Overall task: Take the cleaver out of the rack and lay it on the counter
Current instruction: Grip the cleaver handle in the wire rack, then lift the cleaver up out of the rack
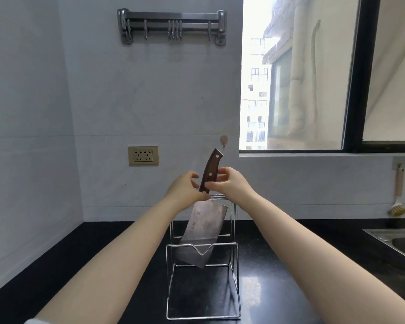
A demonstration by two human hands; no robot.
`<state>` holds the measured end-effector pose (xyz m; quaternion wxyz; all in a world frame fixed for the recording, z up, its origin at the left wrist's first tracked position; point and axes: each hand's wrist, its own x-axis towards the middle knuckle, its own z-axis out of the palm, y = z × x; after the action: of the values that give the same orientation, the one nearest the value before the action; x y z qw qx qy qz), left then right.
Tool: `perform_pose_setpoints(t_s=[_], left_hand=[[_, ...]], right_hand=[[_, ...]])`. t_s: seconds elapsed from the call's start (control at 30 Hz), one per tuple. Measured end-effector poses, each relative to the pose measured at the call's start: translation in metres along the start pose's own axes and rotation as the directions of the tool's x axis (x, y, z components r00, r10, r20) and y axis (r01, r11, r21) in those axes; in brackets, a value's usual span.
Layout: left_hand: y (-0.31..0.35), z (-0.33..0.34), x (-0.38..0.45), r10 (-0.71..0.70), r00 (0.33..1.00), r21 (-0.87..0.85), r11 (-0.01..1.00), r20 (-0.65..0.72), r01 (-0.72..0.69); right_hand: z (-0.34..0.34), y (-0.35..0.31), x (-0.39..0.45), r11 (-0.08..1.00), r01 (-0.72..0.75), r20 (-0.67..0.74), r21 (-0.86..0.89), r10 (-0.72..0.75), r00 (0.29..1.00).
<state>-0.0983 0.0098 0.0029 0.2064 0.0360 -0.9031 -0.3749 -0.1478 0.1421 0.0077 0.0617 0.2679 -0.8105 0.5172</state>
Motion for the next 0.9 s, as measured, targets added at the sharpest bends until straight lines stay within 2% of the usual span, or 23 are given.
perform_pose_setpoints(t_s=[0.23, 0.47, 0.9], left_hand=[[-0.007, 0.009, 0.014, -0.032, 0.999, 0.113, 0.993, 0.032, 0.029], [-0.01, 0.011, 0.019, -0.032, 0.999, 0.13, 0.991, 0.021, 0.029], [0.026, -0.003, 0.021, 0.096, 0.988, -0.072, 0.992, -0.124, -0.105]], right_hand=[[0.016, 0.002, 0.013, 0.999, 0.001, -0.025, 0.036, 0.0, 1.0], [0.018, 0.001, 0.014, 0.999, 0.004, -0.061, 0.05, -0.001, 0.998], [-0.011, -0.041, 0.019, 0.994, 0.107, -0.125, 0.033, -0.102, 0.987]])
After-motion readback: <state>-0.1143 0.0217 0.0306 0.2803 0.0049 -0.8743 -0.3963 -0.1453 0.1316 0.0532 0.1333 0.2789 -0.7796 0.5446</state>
